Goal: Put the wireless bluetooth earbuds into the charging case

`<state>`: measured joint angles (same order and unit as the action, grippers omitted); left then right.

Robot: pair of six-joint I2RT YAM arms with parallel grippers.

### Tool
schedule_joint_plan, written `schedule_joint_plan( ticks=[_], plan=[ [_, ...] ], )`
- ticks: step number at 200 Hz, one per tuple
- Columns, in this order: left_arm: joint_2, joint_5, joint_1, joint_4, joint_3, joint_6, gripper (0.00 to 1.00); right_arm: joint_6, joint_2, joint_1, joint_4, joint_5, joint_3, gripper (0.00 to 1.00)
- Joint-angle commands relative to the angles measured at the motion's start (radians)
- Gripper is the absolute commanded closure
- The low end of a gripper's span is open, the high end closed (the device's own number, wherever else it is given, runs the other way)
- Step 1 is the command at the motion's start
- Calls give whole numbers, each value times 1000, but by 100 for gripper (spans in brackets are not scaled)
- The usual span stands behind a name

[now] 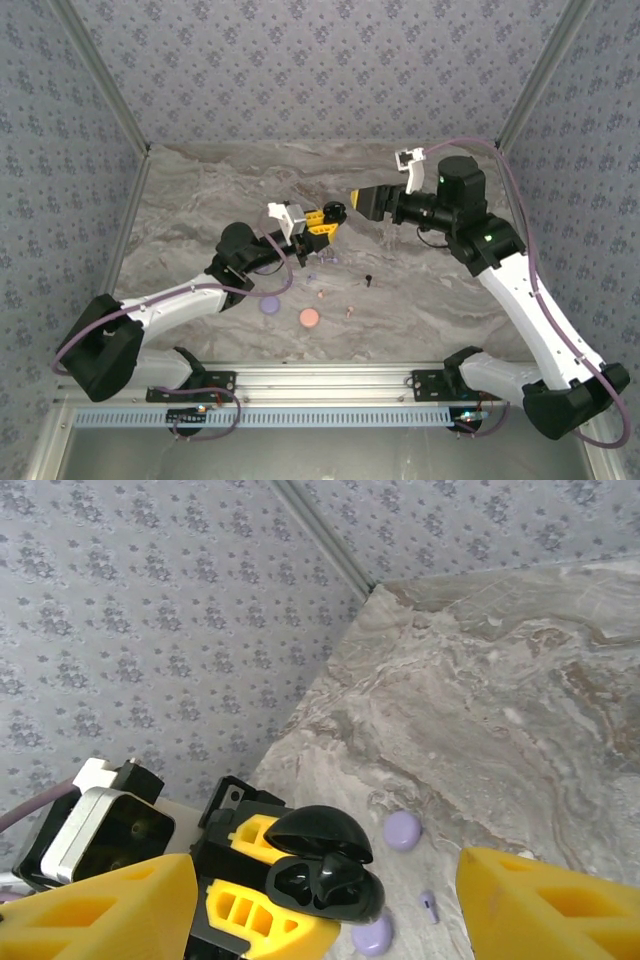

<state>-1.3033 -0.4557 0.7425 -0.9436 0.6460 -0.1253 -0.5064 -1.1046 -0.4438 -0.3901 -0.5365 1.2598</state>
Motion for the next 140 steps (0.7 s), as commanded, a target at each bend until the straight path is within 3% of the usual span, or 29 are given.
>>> schedule_joint_plan(
  ticks=[1, 140],
  plan=[
    [39, -11, 1, -70, 52, -9, 100, -22, -23, -7, 28, -45, 39, 29],
    [46, -14, 1, -63, 60, -10, 100, -9, -96, -43, -18, 10, 31, 35]
  ],
)
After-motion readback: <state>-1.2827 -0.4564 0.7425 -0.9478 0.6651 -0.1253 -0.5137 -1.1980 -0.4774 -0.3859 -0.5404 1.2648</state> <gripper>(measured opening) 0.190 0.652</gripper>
